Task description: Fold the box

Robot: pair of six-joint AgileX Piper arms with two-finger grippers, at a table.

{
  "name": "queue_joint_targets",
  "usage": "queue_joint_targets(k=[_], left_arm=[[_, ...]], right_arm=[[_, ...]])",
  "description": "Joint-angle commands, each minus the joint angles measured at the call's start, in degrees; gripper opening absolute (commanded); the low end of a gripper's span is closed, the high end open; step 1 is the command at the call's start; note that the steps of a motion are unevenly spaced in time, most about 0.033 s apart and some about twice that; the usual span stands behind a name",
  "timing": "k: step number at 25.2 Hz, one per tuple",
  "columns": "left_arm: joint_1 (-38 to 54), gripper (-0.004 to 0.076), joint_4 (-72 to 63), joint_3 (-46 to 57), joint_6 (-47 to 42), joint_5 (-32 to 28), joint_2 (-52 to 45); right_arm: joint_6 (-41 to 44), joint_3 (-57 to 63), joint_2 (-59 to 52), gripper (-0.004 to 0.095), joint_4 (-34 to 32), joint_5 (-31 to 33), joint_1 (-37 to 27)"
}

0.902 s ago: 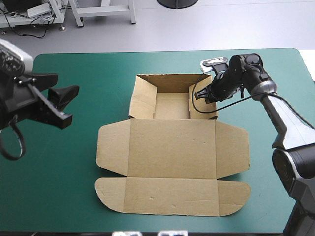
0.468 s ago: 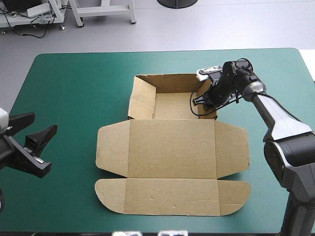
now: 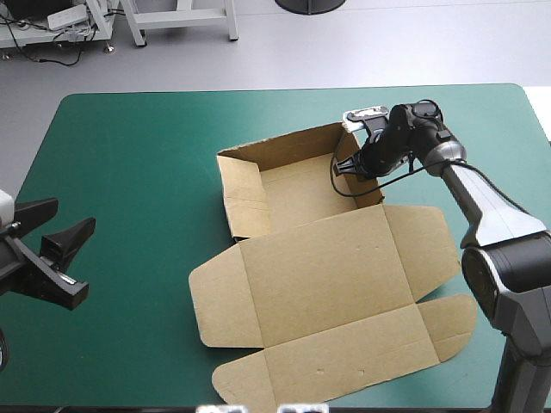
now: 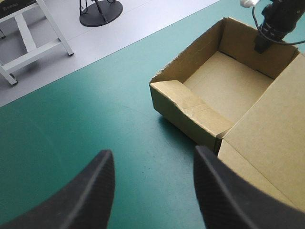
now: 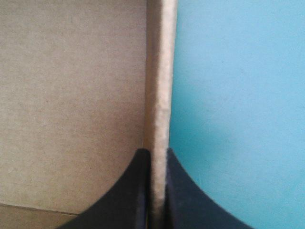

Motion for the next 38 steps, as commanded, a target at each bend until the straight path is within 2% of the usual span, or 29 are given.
queue_joint_targets(k=[1,7,8,13,17,18,19,22,23,25,28,29,34,38], left_arm=[[-0.29,0.0346,-0.6,-1.01,-0.7,0.14,0.3],[-0.29,0.0318,-0.94,-1.01,-0.59,0.14,0.3],[-0.29,0.0318,-1.12,-1.01,-0.59,0.14,0.3],[-0.4,0.0318,-2.12,-1.01,-0.59,-0.04,0.02],[-0.4,0.0318,-2.02,-1.01,-0.59,-0.04,-0.31],[-0.4,0.0318,-2.02,-1.01,-0.59,-0.04,-0.31],[-0.4,0.0318,-2.02,-1.01,-0.5,-0.21,-0.31],[-0.4,0.0318,-2.02,-1.01,-0.11,-0.92,-0.31],[-0.4,0.0318,-1.77,-1.01,-0.11,-0.91,-0.31],[-0.4,0.0318,1.17,-0.92,-0.3,-0.91,-0.31],[-0.4,0.0318,8.63,3.7,-3.92,-2.36,-0.31],[-0.4,0.0318,9.65,4.98,-4.47,-2.96,-0.43],[-0.4,0.0318,13.11,18.79,-9.92,-12.24,-3.67],[-0.4,0.0318,13.46,26.35,-12.83,-15.22,-6.79]], right_arm=[[0.39,-6.41,-4.71,-0.0016,-5.36,1.24,-0.24],[2.5,-20.96,-6.1,-0.0024,-25.26,12.75,-2.65],[3.83,-22.25,-6.68,-0.0024,-26.98,12.9,-3.78],[3.43,-22.56,-10.84,-0.0023,-21.55,12.67,-14.98],[1.79,-20.75,-12.84,-0.0023,-11.39,12.32,-26.9],[0.16,-17.72,-13.37,-0.0023,-7.0,11.57,-32.38],[-0.69,-15.85,-13.51,-0.0023,-5.53,11.27,-34.58],[-1.55,-9.17,-13.51,-0.0023,-4.6,10.18,-38.83],[-3.36,-3.71,-13.51,-0.0023,-4.14,8.26,-40.19],[-4.78,5.22,-13.51,-0.0023,-2.24,3.73,-40.35],[-8.17,15.43,-13.51,-0.0023,6.67,-4.37,-40.24],[-9.14,16.77,-13.39,-0.0023,7.75,-5.19,-40.24],[-11.68,22.16,-12.79,-0.0024,7.66,-8.9,-40.13],[-13.57,22.43,-12.79,-0.0023,7.52,-11.17,-40.13]])
